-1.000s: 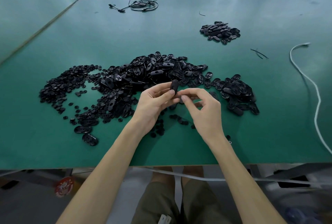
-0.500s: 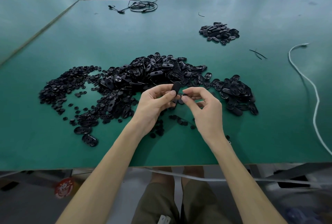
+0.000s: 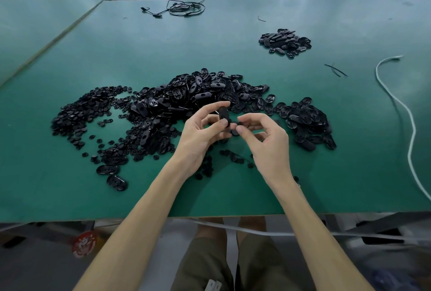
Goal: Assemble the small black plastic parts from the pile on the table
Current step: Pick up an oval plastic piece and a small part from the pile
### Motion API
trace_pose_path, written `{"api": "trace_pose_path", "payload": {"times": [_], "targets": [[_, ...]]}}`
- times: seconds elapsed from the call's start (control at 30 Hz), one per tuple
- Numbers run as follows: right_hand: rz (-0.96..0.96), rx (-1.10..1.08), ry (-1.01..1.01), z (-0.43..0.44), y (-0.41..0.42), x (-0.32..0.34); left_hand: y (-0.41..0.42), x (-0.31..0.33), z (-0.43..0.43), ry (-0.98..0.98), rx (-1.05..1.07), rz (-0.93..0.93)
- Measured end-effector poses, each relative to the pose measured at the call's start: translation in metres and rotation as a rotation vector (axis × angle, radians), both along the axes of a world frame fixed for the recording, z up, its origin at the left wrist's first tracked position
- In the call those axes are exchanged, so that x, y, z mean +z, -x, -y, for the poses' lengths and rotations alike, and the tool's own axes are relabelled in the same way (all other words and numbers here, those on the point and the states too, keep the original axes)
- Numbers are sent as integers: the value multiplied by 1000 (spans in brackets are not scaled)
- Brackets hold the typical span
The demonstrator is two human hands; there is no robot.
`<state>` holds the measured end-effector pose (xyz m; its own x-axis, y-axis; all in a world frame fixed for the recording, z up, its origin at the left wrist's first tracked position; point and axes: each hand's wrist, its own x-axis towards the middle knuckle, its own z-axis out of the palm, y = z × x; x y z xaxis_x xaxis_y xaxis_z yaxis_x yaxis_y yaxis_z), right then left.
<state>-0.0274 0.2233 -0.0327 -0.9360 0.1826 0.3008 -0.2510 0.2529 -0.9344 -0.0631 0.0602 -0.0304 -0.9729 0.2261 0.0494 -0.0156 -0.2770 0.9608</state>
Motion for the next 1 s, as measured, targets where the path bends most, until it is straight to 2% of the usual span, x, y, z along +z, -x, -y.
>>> {"api": "trace_pose_path", "payload": {"times": [0.43,0.77,1.0], "targets": [[-23,-33,18,-1,-2,2,1,-3,-1,30,36,15],[-151,-124,-270,3,0,-3,0,-3,-1,36,46,38],[-151,-145,-292,3,1,-5,0,-3,-1,13,19,42]]}}
